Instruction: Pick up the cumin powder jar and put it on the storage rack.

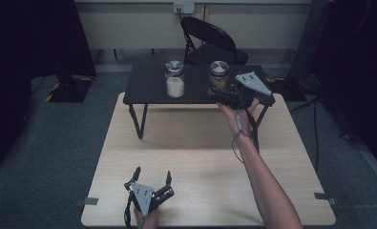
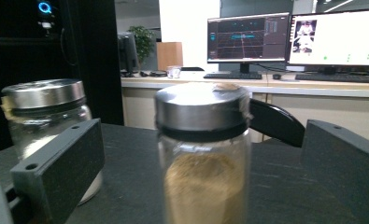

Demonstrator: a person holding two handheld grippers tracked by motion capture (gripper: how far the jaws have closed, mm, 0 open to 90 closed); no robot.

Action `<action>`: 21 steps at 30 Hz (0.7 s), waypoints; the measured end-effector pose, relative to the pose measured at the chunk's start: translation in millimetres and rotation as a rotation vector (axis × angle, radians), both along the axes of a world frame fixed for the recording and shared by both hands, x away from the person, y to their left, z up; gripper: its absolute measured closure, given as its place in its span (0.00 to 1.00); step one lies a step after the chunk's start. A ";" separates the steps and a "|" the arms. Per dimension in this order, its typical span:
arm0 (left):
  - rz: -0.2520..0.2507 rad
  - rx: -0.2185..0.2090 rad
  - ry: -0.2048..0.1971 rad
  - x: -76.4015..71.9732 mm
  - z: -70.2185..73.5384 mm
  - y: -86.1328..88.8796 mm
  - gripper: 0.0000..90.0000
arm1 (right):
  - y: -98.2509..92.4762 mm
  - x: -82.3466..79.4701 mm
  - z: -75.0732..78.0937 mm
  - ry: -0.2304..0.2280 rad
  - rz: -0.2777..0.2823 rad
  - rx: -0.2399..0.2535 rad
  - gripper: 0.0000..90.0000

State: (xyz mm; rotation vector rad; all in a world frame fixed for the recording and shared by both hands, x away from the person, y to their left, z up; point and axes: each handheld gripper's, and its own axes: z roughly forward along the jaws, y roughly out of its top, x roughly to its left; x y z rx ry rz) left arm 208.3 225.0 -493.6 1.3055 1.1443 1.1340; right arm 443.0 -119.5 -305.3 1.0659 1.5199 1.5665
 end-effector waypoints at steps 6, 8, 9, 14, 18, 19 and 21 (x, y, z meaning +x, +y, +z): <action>-0.005 -0.001 0.000 0.1 0.0 0.7 0.00 | 3.2 -10.6 2.1 0.013 0.005 -0.015 0.00; -0.005 -0.001 0.000 0.1 0.0 0.7 0.00 | 2.0 -14.3 2.9 0.008 0.014 -0.031 0.00; -0.005 -0.001 0.000 0.1 -0.1 0.7 0.00 | 1.1 -16.1 3.3 0.006 0.019 -0.042 0.00; -0.005 -0.002 0.000 0.1 0.0 0.7 0.00 | -6.4 -25.2 1.7 0.008 0.054 -0.065 0.00; -0.006 -0.002 0.000 0.1 0.0 0.8 0.00 | -10.8 -35.7 -6.6 -0.006 0.049 -0.058 0.00; -0.005 -0.001 0.000 0.1 0.0 0.8 0.00 | -11.9 -38.7 -9.1 -0.009 0.045 -0.057 0.00; -0.006 -0.002 0.000 0.1 -0.1 0.8 0.00 | -15.9 -44.2 -13.8 -0.011 0.047 -0.069 0.00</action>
